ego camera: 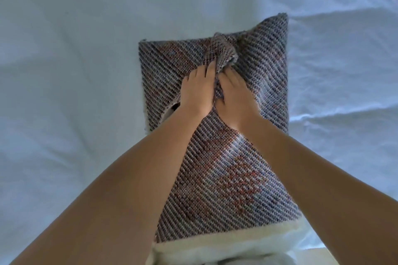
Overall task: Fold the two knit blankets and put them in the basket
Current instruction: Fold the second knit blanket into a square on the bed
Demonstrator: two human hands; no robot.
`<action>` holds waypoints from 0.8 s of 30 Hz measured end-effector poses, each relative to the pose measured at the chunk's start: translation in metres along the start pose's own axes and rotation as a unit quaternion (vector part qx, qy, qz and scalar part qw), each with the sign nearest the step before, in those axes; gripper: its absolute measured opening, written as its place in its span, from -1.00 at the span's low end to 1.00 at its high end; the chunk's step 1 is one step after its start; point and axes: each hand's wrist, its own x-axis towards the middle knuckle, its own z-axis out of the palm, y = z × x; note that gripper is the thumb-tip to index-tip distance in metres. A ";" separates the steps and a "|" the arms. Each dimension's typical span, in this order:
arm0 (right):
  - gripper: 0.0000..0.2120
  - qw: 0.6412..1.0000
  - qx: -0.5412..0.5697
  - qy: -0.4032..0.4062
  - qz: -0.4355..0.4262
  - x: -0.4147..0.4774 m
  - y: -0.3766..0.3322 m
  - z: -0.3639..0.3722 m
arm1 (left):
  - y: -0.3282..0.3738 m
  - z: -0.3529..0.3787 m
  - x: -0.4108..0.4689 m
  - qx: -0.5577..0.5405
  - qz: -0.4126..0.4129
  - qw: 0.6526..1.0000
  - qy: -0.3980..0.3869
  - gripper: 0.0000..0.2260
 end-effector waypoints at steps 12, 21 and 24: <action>-0.42 0.990 0.009 -0.056 -0.131 0.064 -0.044 0.029 | -0.113 -0.035 0.027 -0.409 -0.401 0.819 0.034 -0.90; -0.38 0.991 -0.086 -0.086 -0.063 0.106 -0.036 0.045 | -0.134 -0.024 0.049 -0.353 -0.366 0.858 0.066 -0.81; -0.36 0.981 -0.147 -0.108 -0.071 0.111 -0.031 0.049 | -0.145 -0.013 0.045 -0.357 -0.388 0.849 0.031 -0.76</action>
